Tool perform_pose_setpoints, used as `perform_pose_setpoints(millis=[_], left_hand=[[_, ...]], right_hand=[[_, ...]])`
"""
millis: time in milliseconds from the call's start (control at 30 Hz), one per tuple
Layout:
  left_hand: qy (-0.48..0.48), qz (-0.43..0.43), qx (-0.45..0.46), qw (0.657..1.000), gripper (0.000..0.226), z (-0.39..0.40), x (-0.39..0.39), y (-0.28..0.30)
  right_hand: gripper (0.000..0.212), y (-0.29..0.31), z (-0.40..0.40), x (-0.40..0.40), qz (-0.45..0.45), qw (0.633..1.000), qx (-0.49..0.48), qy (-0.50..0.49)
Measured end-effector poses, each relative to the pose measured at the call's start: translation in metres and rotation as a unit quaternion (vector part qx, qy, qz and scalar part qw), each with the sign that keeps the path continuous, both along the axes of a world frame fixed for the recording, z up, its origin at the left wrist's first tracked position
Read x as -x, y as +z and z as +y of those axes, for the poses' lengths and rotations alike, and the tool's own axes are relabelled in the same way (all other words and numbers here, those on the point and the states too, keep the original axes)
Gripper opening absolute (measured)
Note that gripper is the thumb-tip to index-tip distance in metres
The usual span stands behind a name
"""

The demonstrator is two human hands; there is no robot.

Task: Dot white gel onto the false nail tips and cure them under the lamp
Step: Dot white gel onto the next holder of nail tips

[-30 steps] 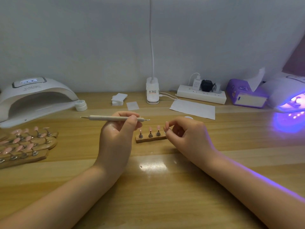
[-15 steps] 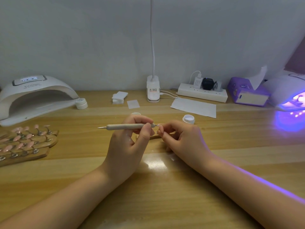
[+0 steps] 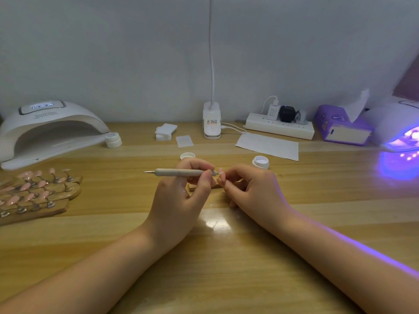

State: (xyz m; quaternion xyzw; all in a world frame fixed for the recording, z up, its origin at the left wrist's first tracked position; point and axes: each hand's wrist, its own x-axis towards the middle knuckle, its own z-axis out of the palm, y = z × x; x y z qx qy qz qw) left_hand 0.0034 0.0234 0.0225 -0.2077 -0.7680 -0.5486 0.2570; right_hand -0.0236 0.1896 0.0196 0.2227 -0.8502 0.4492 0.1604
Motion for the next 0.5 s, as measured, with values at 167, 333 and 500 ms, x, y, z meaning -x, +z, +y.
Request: perform_pose_setpoints(millis=[167,333,500], left_hand=[[0.006,-0.004,0.011,1.0,0.007,0.0005,0.0007,-0.0002],[0.003,-0.008,0.013,1.0,0.007,0.0004,0.0001,0.0002],[0.001,-0.014,0.01,1.0,0.008,0.0006,-0.0006,0.0004]], right_hand=[[0.01,0.0,0.0004,0.0001,0.0,1.0,-0.006,0.0],[0.01,0.0006,0.0003,-0.0008,0.0,1.0,-0.013,0.004],[0.01,0.002,0.0004,-0.0018,0.001,1.0,-0.018,0.006]])
